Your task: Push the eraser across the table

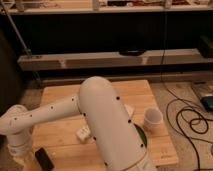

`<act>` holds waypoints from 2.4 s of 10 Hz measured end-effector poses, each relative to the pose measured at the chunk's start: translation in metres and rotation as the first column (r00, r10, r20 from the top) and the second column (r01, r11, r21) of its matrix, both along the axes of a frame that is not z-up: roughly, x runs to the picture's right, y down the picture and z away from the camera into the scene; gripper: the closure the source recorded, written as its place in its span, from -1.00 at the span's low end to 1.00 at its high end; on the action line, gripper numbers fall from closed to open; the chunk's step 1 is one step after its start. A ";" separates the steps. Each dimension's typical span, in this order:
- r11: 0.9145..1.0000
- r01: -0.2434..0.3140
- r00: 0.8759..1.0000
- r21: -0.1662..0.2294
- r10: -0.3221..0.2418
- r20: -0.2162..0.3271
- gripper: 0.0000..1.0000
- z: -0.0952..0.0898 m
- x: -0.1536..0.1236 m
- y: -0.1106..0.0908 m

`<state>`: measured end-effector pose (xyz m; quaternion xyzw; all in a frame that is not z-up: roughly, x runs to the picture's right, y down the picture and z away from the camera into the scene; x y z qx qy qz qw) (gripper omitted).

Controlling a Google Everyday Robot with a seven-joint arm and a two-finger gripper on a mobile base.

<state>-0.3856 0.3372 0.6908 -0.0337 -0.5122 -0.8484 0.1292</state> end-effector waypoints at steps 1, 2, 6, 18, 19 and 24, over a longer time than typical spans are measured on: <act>1.000 0.008 1.000 -0.003 -0.008 -0.003 0.09 -0.002 0.002 0.002; 1.000 0.017 1.000 -0.008 -0.017 0.001 0.33 -0.006 0.001 0.006; 1.000 0.003 1.000 -0.026 -0.003 -0.012 0.99 -0.004 0.008 0.009; 0.993 0.075 0.996 0.088 -0.070 -0.062 1.00 0.011 0.041 0.023; 0.993 0.071 0.995 0.097 -0.064 -0.076 1.00 0.013 0.045 0.020; 0.991 0.053 0.992 0.123 -0.038 -0.120 1.00 0.021 0.060 0.010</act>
